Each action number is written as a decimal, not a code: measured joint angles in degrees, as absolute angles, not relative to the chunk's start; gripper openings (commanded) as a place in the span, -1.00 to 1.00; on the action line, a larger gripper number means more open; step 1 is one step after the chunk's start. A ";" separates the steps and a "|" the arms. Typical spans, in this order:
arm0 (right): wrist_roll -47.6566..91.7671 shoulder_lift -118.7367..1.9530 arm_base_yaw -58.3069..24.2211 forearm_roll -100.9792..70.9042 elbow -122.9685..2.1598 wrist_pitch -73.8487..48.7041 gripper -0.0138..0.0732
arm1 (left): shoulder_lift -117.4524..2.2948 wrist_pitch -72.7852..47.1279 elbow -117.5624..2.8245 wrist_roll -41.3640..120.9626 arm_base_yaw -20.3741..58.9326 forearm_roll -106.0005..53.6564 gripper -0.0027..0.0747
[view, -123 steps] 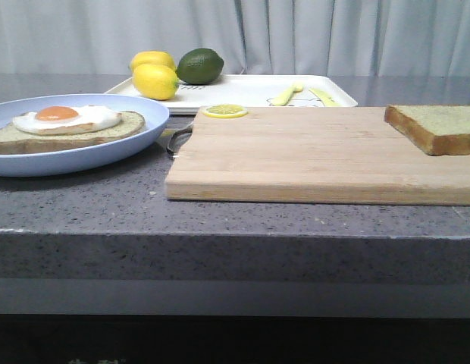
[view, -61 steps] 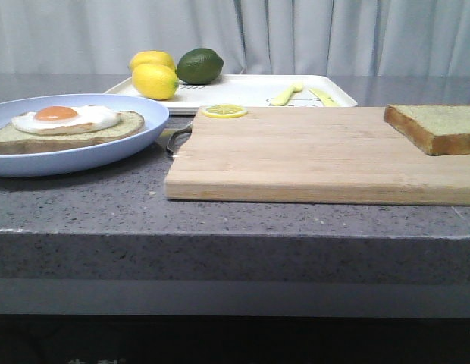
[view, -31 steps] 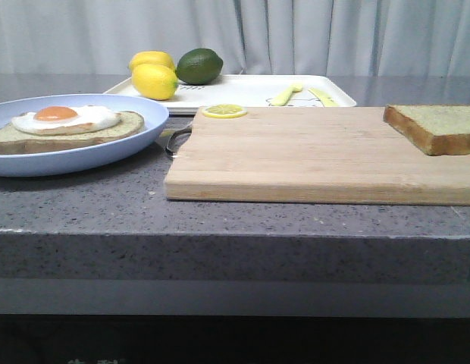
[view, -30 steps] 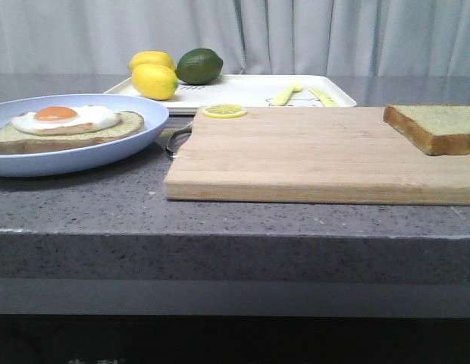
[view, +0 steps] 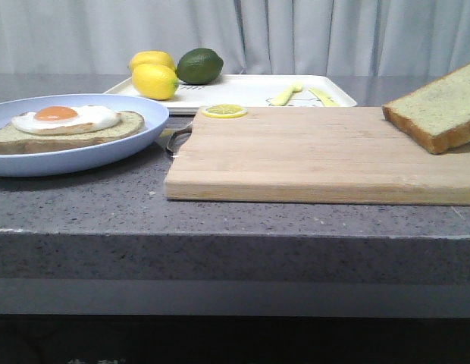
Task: Place bread and move sandwich to tray
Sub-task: 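Lift the bread slice with the right gripper toward the blue plate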
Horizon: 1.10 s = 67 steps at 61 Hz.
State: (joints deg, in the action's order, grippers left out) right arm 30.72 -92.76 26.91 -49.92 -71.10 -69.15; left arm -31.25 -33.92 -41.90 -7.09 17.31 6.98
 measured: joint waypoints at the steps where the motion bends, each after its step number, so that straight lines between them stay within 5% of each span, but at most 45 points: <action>1: 30.72 -92.37 26.91 -50.23 -71.00 -69.15 -0.53 | -31.25 -33.92 -41.90 -7.09 17.31 6.98 0.29; 25: 27.99 -83.39 20.02 -65.33 -71.03 -69.23 -0.53 | -31.25 -33.92 -41.90 -7.09 17.31 7.19 0.29; 38: 27.99 -83.29 5.44 -71.92 -71.03 -68.51 -0.53 | -31.25 -33.92 -41.90 -7.09 17.31 7.19 0.29; 67: 33.59 -91.78 -25.60 -91.66 -75.46 -46.49 -0.53 | -31.25 -33.92 -41.90 -7.09 17.31 7.19 0.29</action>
